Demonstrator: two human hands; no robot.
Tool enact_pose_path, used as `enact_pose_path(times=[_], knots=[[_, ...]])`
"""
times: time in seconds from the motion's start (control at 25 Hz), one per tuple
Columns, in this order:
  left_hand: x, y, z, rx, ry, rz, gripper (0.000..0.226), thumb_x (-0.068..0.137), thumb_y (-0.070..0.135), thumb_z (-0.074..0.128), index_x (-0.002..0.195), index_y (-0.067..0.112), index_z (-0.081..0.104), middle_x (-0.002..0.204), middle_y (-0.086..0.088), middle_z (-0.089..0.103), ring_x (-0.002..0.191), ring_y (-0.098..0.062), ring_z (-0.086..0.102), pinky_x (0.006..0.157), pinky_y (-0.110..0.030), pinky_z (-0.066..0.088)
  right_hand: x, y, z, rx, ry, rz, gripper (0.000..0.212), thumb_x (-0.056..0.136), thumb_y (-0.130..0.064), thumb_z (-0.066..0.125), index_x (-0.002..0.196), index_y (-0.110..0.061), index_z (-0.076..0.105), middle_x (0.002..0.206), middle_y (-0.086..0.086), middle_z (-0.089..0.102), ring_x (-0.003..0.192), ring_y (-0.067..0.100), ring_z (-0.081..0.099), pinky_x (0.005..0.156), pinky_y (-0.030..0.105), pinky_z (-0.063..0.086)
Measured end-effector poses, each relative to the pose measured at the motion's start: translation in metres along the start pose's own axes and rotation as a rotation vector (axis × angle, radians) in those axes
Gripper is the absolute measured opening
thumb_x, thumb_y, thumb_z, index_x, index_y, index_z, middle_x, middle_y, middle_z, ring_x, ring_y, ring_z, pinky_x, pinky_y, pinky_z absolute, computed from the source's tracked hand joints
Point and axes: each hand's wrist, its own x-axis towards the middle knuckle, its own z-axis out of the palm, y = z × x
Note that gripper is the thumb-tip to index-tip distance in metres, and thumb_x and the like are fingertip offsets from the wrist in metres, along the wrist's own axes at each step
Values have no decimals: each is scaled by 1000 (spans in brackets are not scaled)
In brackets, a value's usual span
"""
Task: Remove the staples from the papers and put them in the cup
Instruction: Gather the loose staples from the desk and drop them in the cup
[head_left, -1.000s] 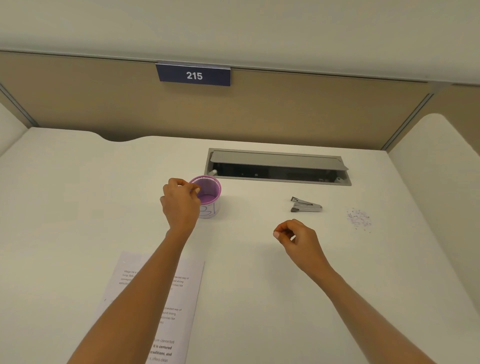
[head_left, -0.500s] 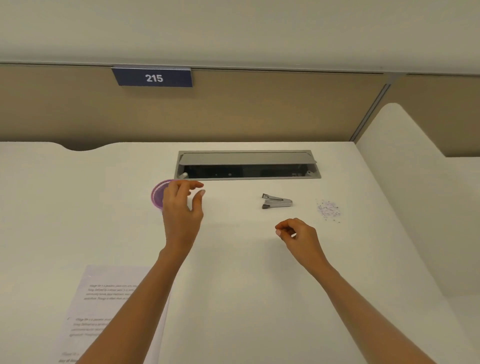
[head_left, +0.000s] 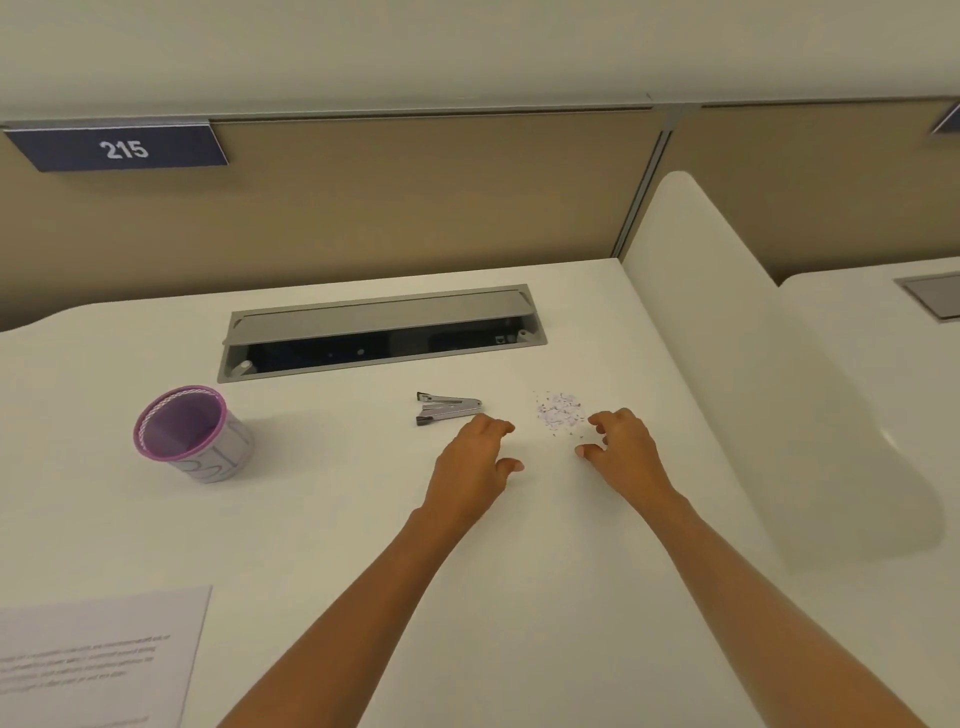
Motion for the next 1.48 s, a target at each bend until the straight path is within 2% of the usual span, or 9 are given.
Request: enact_pose_path(times=[0.2,0.36,0.56,0.72,0.84,0.96,1.16,1.32,1.48], knots=[[44,22,35,161,-46,-96,43,86,29,69,121,8,57,117,-11,59,102,-29,60,79,-37,50,32,11,3,90,-47,78,35,78,-25,78,106,-12,62,92,1,60,85,19,58,72,26,41],[71,29,50,151,9,-92,32,88,24,68,115,9,62,110,-10,63,95,-28,63,72,-33,48,50,5,9,118,-12,28,17,79,-23,76,90,-11,69,81,0,66,79,21,63,73,31,51],[93,36,60,104,36,-35,31,90,21,65,118,11,58,116,-10,64,97,-24,64,76,-26,47,62,-2,7,184,54,-93,10,85,-16,70,90,-9,75,89,6,74,76,19,65,76,32,55],[96,26,57,94,85,2,47,89,23,66,132,13,50,135,-11,52,117,-26,55,95,-31,47,68,8,-1,144,127,-189,22,92,-8,59,111,-6,68,113,11,65,104,24,59,92,31,48],[96,23,58,156,-44,41,60,96,22,56,148,11,29,155,-12,30,140,-29,34,112,-38,32,62,8,6,15,-1,-300,39,97,-8,49,135,-2,49,138,12,49,129,25,40,106,29,35],[89,20,61,200,-115,146,56,98,14,51,149,8,27,156,-13,30,142,-28,30,115,-35,26,51,4,15,-26,-80,-397,44,97,-7,44,141,-3,42,144,12,42,135,24,33,110,32,35],[67,16,59,200,-104,234,48,97,18,52,142,7,40,147,-11,43,134,-27,40,104,-33,40,32,6,15,-81,-116,-479,43,94,-9,49,137,-7,47,138,6,47,127,21,40,94,35,50],[58,26,63,225,-37,168,27,96,15,52,122,13,60,129,-2,57,118,-21,50,74,-32,48,23,3,15,-201,-74,-419,29,92,-3,52,119,-7,62,122,6,57,114,22,48,73,34,52],[68,43,64,234,-12,80,20,94,14,54,107,13,69,111,-6,62,103,-23,56,72,-33,48,27,-8,16,-281,-42,-318,27,86,5,53,103,-8,69,106,7,60,99,22,51,69,33,49]])
